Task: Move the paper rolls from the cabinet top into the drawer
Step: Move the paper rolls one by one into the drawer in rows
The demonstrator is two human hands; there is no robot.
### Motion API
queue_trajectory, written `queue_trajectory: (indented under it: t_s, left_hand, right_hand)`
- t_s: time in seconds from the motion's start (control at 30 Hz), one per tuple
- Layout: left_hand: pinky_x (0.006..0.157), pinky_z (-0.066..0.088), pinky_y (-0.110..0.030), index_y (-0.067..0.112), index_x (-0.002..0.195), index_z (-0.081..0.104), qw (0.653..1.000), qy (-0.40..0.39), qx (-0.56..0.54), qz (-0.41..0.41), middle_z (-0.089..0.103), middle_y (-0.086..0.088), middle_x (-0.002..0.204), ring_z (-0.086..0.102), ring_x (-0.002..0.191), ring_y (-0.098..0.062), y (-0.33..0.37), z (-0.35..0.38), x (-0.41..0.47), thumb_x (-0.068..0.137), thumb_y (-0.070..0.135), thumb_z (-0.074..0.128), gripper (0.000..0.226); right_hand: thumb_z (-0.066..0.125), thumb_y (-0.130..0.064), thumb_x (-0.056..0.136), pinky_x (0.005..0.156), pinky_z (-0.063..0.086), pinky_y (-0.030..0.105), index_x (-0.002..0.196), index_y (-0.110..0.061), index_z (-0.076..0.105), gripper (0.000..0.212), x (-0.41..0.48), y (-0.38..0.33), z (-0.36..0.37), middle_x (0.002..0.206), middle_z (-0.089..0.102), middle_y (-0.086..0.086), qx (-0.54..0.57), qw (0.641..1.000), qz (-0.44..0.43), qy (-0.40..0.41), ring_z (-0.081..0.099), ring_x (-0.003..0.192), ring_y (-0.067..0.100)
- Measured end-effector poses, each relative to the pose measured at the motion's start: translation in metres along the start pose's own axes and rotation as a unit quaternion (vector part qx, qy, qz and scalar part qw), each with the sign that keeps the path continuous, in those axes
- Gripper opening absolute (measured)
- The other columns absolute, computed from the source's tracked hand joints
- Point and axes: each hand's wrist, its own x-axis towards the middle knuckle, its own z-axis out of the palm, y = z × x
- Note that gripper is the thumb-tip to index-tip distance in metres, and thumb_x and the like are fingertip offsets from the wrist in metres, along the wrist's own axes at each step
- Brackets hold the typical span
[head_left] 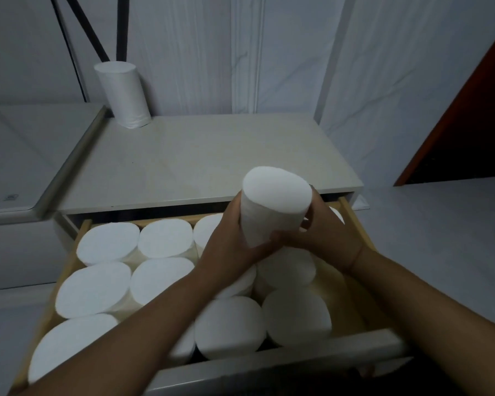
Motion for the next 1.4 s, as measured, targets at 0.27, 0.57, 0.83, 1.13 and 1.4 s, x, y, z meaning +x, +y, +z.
queue_trajectory:
  t_s: [0.27, 0.57, 0.83, 1.13, 1.4]
  left_hand:
    - [0.089, 0.051, -0.031, 0.039, 0.126, 0.034, 1.0, 0.0, 0.012, 0.0, 0.052, 0.011, 0.124, 0.052, 0.11, -0.009, 0.0, 0.004, -0.001, 0.064, 0.032, 0.085, 0.08]
    - [0.112, 0.03, -0.042, 0.03, 0.146, 0.024, 0.95, -0.158, 0.258, 0.082, 0.04, 0.005, 0.146, 0.036, 0.131, -0.012, -0.021, 0.016, -0.008, 0.081, 0.062, 0.055, 0.079]
    - [0.119, -0.006, -0.036, 0.03, 0.15, 0.003, 0.87, -0.224, 0.424, 0.116, -0.004, 0.009, 0.158, -0.014, 0.143, -0.006, -0.043, 0.014, -0.008, 0.079, 0.077, 0.007, 0.085]
    - [0.12, -0.002, -0.038, 0.028, 0.15, 0.004, 0.869, -0.227, 0.424, 0.118, -0.003, 0.008, 0.158, -0.011, 0.145, -0.008, -0.039, 0.015, -0.01, 0.085, 0.072, 0.015, 0.079]
    - [0.119, -0.004, -0.037, 0.027, 0.15, 0.004, 0.868, -0.225, 0.427, 0.12, -0.004, 0.008, 0.158, -0.011, 0.144, -0.009, -0.039, 0.015, -0.009, 0.086, 0.07, 0.017, 0.078]
  right_hand:
    - [0.086, -0.037, 0.056, 0.076, 0.045, 0.004, 0.125, -0.033, 0.037, 0.084, 0.01, -0.015, -0.025, 0.118, 0.04, -0.03, -0.078, 0.995, -0.066, -0.01, 0.046, 0.108, -0.008]
    - [0.084, -0.039, 0.059, 0.079, 0.052, 0.017, 0.122, -0.037, 0.045, 0.075, -0.006, -0.01, -0.081, 0.118, 0.049, -0.022, -0.155, 0.986, -0.048, -0.039, 0.049, 0.112, 0.003]
    - [0.075, -0.049, 0.051, 0.07, 0.048, 0.005, 0.118, -0.044, 0.043, 0.075, -0.037, -0.003, -0.135, 0.111, 0.045, -0.032, -0.138, 0.987, -0.002, -0.084, 0.045, 0.105, -0.012]
    - [0.076, -0.048, 0.052, 0.074, 0.051, 0.011, 0.12, -0.044, 0.042, 0.077, -0.041, 0.003, -0.157, 0.114, 0.046, -0.026, -0.148, 0.982, 0.01, -0.115, 0.046, 0.108, -0.006]
    - [0.077, -0.05, 0.054, 0.079, 0.047, 0.006, 0.121, -0.047, 0.041, 0.076, -0.048, 0.01, -0.16, 0.115, 0.047, -0.027, -0.172, 0.974, 0.008, -0.149, 0.046, 0.11, -0.004]
